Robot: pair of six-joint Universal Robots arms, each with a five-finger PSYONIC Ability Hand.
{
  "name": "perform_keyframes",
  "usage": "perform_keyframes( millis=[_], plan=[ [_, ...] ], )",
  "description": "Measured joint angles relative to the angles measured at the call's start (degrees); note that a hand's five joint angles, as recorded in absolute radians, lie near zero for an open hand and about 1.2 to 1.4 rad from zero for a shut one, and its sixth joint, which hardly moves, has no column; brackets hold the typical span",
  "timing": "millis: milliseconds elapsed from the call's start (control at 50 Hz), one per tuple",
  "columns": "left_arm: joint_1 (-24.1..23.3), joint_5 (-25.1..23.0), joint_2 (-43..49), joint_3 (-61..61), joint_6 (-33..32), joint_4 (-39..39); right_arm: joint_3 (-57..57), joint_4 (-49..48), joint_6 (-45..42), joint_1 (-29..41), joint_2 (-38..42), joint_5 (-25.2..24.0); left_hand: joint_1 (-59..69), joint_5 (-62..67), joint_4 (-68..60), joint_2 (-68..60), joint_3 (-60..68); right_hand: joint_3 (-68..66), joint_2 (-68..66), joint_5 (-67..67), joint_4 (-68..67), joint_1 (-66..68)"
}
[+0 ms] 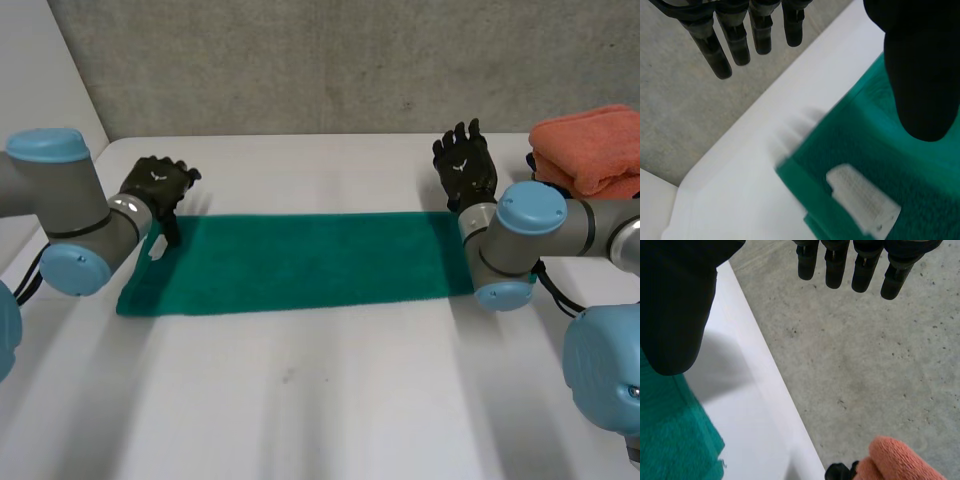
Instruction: Fold the laundry.
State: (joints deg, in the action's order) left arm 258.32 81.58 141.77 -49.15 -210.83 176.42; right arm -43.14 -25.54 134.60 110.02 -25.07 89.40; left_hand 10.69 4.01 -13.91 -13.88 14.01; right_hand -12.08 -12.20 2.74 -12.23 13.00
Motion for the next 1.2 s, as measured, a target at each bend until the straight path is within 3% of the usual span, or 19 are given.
perform_keyframes(
  millis=[60, 180, 320, 440, 600, 660, 680, 720, 860, 940, 1040, 1120, 1200],
  plan=[
    [-0.4, 0.4, -2.4, -1.6, 1.3, 0.1, -0.2, 1.3, 2.4, 0.0, -1.3, 0.8, 0.0, -1.2, 2.3, 2.0, -1.8, 0.0, 0.0, 0.0, 0.0, 0.0],
    [-0.9, 0.3, -15.0, -13.8, 5.7, 4.4, -10.1, 10.6, 12.5, -1.7, -13.1, 0.6, 0.0, -1.2, 2.3, 2.1, -1.8, 0.0, 0.0, 0.0, 0.0, 0.0],
    [-0.2, -4.0, -26.9, -30.6, 7.6, 14.7, -25.0, 24.0, 20.5, -7.2, -26.8, -7.4, 0.0, -1.2, 2.3, 2.1, -1.8, -3.6, -4.0, 3.5, -3.5, 3.1],
    [0.7, -7.8, -30.8, -40.5, 7.7, 21.6, -31.3, 29.5, 21.0, -11.2, -29.8, -12.1, 0.0, -1.2, 2.3, 2.1, -1.8, -13.6, -13.2, 13.7, -13.8, 12.8],
    [1.1, -8.2, -29.8, -43.4, 9.1, 22.6, -32.1, 24.2, 16.9, -13.1, -24.1, -11.8, 0.0, -1.2, 2.3, 2.1, -1.8, -23.6, -23.5, 22.7, -23.5, 22.5],
    [1.1, -7.9, -29.5, -43.3, 10.2, 22.2, -31.6, 21.6, 15.8, -13.2, -22.0, -10.7, 0.0, -1.2, 2.3, 2.1, -1.8, -35.0, -35.2, 33.3, -33.9, 34.3],
    [1.1, -7.7, -29.4, -43.3, 11.0, 21.9, -31.2, 20.1, 15.2, -13.2, -20.8, -9.8, 0.0, -1.2, 2.3, 2.1, -1.8, -47.2, -47.7, 46.3, -47.1, 46.3],
    [1.1, -7.6, -29.5, -43.3, 11.9, 21.7, -30.8, 18.7, 14.5, -13.3, -19.8, -8.3, 0.0, -1.2, 2.3, 2.1, -1.8, -54.4, -54.9, 52.9, -54.4, 50.8],
    [1.2, -7.5, -31.4, -43.8, 14.2, 21.3, -33.8, 17.5, 12.7, -15.7, -24.7, -0.9, 0.0, -1.2, 2.3, 2.1, -1.8, -55.9, -55.4, 54.0, -56.3, 50.8],
    [1.6, -7.6, -33.5, -44.7, 15.3, 21.3, -38.2, 17.8, 9.1, -18.7, -30.5, 0.1, 0.0, -1.2, 2.3, 2.1, -1.8, -55.9, -55.4, 54.1, -56.3, 50.8],
    [2.4, -7.9, -35.8, -45.9, 16.7, 21.3, -41.8, 16.9, -1.5, -22.3, -35.1, 0.7, 0.0, -1.2, 2.3, 2.1, -1.8, -55.9, -55.4, 54.1, -56.4, 50.8],
    [3.3, -8.3, -37.4, -47.1, 18.1, 21.2, -41.4, 12.6, -10.9, -20.3, -35.6, 3.2, 0.0, -1.2, 2.3, 2.1, -1.8, -55.9, -55.4, 54.4, -56.4, 50.8],
    [3.8, -8.7, -38.5, -48.0, 19.1, 21.2, -40.9, 7.9, -14.4, -15.4, -35.6, 2.5, 0.0, -1.2, 2.3, 2.1, -1.8, -56.0, -55.4, 54.6, -56.4, 50.8]
  ],
)
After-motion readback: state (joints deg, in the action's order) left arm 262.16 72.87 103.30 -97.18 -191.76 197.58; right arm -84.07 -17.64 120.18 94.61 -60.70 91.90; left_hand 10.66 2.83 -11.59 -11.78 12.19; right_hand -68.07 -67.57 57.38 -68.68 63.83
